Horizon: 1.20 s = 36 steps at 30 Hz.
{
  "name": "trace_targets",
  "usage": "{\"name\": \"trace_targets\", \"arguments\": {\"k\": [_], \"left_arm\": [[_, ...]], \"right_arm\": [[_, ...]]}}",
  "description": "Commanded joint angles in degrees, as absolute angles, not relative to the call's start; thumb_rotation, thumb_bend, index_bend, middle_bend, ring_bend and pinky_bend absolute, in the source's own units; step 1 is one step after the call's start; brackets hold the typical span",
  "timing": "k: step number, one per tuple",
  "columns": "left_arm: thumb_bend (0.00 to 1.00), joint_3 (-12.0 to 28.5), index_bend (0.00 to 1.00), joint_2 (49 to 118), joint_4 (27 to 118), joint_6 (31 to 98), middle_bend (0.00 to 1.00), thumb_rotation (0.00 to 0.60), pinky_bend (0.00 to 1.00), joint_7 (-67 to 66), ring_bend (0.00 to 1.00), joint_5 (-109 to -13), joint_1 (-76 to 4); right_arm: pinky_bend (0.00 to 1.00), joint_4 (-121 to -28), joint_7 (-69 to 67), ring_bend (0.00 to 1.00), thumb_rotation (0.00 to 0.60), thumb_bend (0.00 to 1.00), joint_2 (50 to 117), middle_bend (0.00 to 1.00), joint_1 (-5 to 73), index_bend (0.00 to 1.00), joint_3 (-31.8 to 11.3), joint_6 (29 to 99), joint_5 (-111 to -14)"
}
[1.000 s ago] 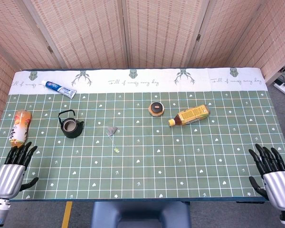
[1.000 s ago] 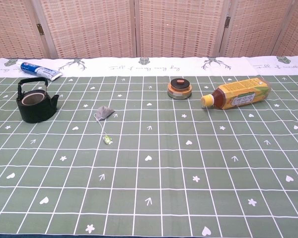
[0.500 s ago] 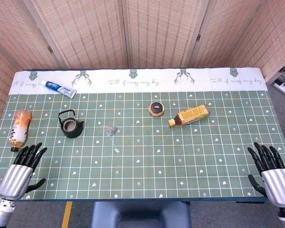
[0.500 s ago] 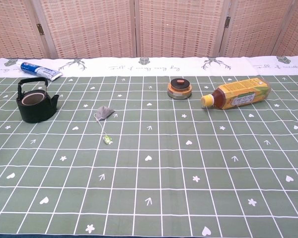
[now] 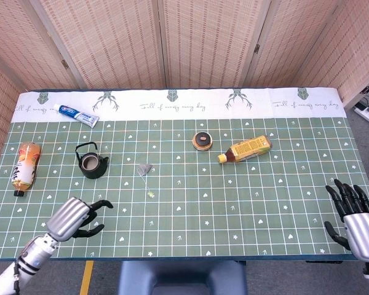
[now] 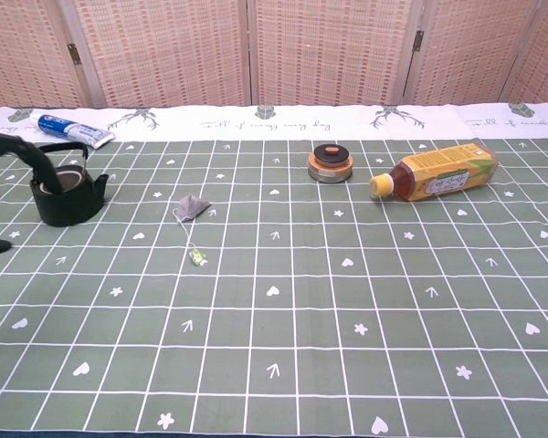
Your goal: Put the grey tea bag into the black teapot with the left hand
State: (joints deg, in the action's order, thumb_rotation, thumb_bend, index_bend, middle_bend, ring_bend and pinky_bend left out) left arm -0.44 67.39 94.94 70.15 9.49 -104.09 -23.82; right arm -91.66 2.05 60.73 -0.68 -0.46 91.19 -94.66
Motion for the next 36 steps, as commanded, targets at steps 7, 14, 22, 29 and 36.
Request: {"name": "trace_targets", "arguments": {"k": [7,14,22,29,36], "left_arm": [[0.39,3.66,0.43,82.65,84.58,61.99,1.00,0.600,1.00,2.73,1.00,-100.21,-32.72],[0.39,4.60,0.47,90.56,72.03,63.18,1.00,0.600,1.00,3.59,1.00,-99.72,-35.58],[0.39,4.03,0.50,98.28,59.56,64.33,1.00,0.600,1.00,7.74,1.00,-98.99,-38.05],[0.39,3.42,0.52,104.12,53.63,64.11,1.00,0.600,1.00,8.62,1.00,-98.54,-40.29],[0.39,3.23,0.52,107.80,49.08,64.14,1.00,0.600,1.00,8.07,1.00,-98.26,-42.49]], "right_arm": [[0.00,-91.29,-1.59,0.00,0.600,0.37,59.26,0.00,-1.67,0.00,-0.94,93.68,-94.18],[0.00,-90.16,-7.91,0.00,0.600,0.36,58.11,0.00,-3.29,0.00,-1.50,98.34,-94.83],[0.00,-89.89,-7.76,0.00,0.600,0.36,58.24,0.00,-2.98,0.00,-1.45,97.28,-94.56],[0.00,-89.98,-7.75,0.00,0.600,0.36,58.25,0.00,-2.92,0.00,-1.99,96.87,-93.33],[0.00,-89.62,-9.09,0.00,0.600,0.36,57.83,0.00,-3.83,0.00,-1.82,98.49,-93.76]]}}
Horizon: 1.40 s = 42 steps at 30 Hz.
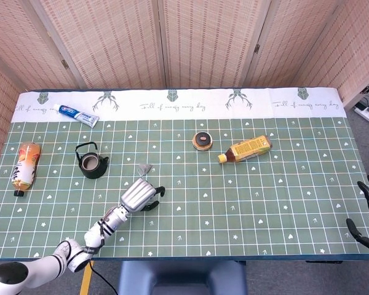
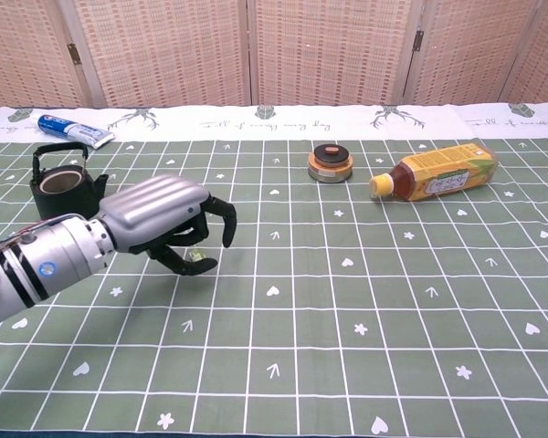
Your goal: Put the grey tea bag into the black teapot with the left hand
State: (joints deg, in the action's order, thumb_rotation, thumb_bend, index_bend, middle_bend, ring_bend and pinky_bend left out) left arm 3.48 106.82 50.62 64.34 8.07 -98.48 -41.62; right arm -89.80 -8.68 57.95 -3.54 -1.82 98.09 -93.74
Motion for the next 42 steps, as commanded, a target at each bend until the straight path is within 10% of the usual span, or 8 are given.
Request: {"name": "trace_targets", "arguments": {"k": [1,42], "left_arm": [[0.40,3.15,0.52,108.06,48.49,63.86,1.00,0.600,1.00,8.13,1.00,-98.02,-42.73],[0.40,-1.07,0.50,104.99,46.17,61.08,1.00,0.600,1.00,6.22,1.00,-94.39,-43.56]], "right_arm": [[0.00,-89.52,-9.38,0.00,0.600,0.36,57.79,0.00,-4.01,0.00,-1.86,98.83,-93.74],[0.00,-89.64,-8.73,0.00,0.600,0.36,58.11,0.00,-3.98,0.00,-1.74,98.39,-94.50]]}}
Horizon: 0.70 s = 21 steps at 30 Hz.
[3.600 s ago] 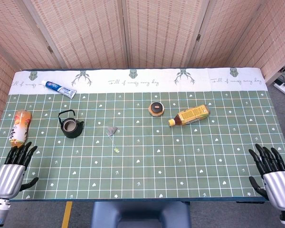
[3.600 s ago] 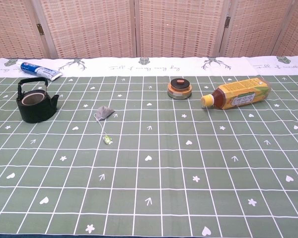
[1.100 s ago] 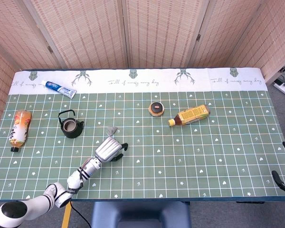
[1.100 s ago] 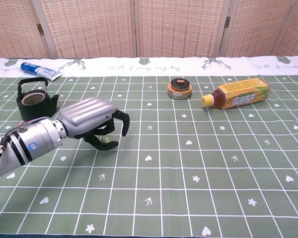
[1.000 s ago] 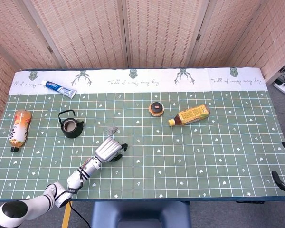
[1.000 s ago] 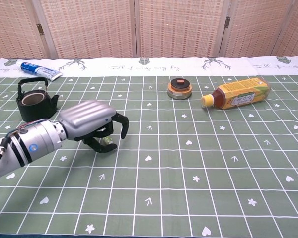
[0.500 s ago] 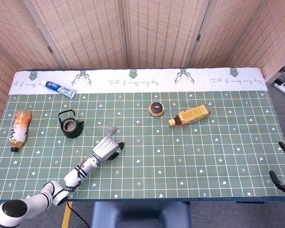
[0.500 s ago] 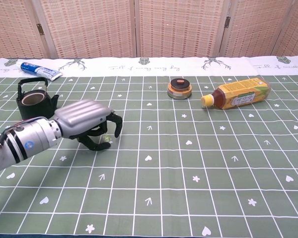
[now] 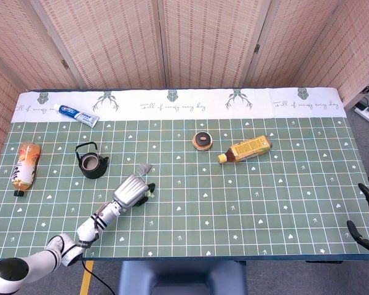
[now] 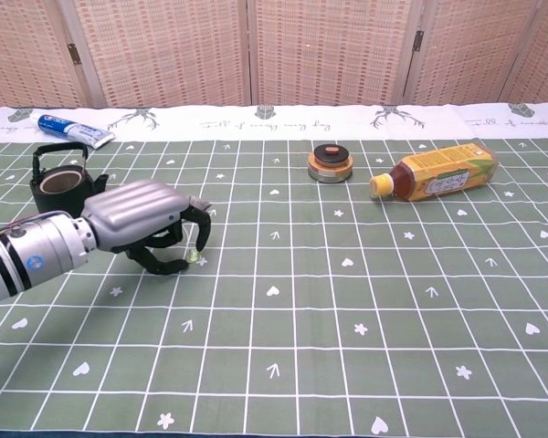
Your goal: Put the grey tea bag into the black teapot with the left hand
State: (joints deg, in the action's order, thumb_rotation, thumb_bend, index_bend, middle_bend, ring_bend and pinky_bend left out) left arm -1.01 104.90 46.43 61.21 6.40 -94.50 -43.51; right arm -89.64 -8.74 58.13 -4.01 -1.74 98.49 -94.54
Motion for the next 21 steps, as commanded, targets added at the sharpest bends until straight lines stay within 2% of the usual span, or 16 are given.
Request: {"name": "trace_targets", "arguments": {"k": [1,9,16,21], "left_arm": [[0.40,-1.12,0.50,105.05,46.04,61.05,1.00,0.600,1.00,6.16,1.00,-94.38,-43.59],[0.40,-1.45,0.50,105.51,44.87,61.08,1.00,0.600,1.00,6.46,1.00,-94.38,-43.82],[0.40,-1.67,0.56,107.01,42.46,63.69,1.00,0.600,1.00,7.52,1.00,-95.17,-43.62],[0.40,-2.18,0.57,107.88,40.91,62.97,1.00,0.600,1.00,7.67,1.00,-95.26,-43.79]], "right_arm": [[0.00,-89.66,-8.70,0.00,0.600,0.36,58.09,0.00,-3.95,0.00,-1.74,98.32,-94.50],[0.00,-89.73,-8.55,0.00,0.600,0.37,58.10,0.00,-3.92,0.00,-1.78,98.23,-94.43],[0.00,-89.86,-8.42,0.00,0.600,0.36,58.07,0.00,-3.76,0.00,-1.59,97.88,-94.71],[0.00,-89.86,-8.54,0.00,0.600,0.37,57.99,0.00,-3.88,0.00,-1.67,98.14,-94.62]]}}
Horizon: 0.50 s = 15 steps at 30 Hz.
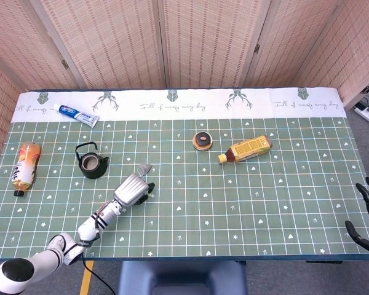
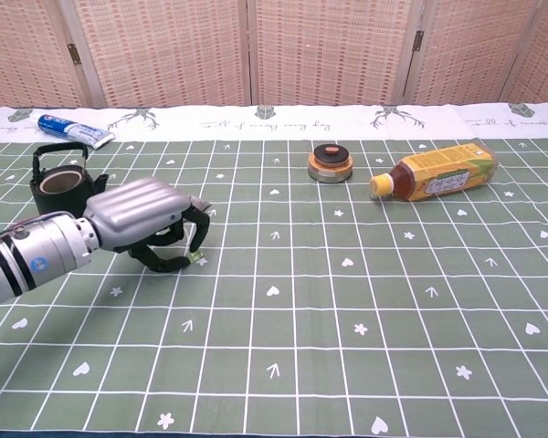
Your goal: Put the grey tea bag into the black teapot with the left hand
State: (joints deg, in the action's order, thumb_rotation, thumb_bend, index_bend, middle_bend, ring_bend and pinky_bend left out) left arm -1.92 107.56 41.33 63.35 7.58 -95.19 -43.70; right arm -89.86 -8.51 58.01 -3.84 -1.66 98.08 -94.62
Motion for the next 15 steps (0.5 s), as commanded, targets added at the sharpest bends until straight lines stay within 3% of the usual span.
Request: {"name": "trace_targets", "arguments": {"k": [1,15], "left_arm": [[0.40,-2.21,0.57,107.99,40.75,62.89,1.00,0.600,1.00,7.61,1.00,-95.25,-43.84],[0.40,-2.42,0.50,108.21,40.16,63.65,1.00,0.600,1.00,7.92,1.00,-95.33,-44.02]], "right_arm": [[0.00,-89.87,-8.58,0.00,0.600,0.37,57.99,0.00,-3.90,0.00,-1.68,98.19,-94.62],[0.00,-90.24,-8.12,0.00,0.600,0.36,57.85,0.00,-3.65,0.00,-1.58,97.32,-94.35]]}}
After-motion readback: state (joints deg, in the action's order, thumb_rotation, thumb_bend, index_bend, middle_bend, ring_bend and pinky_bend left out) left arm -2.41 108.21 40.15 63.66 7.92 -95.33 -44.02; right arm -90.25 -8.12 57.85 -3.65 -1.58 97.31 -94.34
